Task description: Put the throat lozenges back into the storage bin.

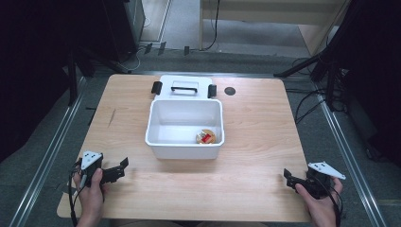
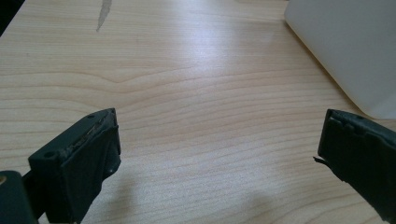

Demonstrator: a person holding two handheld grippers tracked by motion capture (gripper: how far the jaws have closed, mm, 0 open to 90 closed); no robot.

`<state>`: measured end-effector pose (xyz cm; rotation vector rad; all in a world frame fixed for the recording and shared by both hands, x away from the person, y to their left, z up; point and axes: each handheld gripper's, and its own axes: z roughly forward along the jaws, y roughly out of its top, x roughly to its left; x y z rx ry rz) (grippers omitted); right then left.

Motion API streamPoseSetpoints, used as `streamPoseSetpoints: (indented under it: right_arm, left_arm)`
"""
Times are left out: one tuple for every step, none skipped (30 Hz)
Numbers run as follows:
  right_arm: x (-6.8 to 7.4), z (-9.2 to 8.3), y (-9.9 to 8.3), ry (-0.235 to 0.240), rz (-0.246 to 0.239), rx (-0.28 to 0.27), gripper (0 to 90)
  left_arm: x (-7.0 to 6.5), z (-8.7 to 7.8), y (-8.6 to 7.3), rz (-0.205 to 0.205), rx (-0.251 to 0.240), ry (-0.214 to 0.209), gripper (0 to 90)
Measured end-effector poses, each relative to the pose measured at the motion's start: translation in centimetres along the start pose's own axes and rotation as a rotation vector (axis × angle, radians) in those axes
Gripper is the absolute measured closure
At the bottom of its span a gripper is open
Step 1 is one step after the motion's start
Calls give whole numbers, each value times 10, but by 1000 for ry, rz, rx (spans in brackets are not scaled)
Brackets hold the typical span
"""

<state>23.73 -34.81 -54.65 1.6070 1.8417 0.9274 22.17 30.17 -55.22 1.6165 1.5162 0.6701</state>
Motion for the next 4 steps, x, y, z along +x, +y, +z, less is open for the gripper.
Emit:
streamPoseSetpoints:
  right_arm:
    - [-1,-2,-1,5,20,-27,80]
    - [-2,-3,-2,20,37,-39,80]
    - [-2,-4,-3,23,40,-44,80]
    - [-2,-4,-3,23,40,-44,80]
  left_arm:
    - [0,0,0,-5,1,0,0]
    - [1,0,0,-13,2,0,0]
    - [1,0,0,-18,2,2,0]
    - [1,0,0,-18,2,2,0]
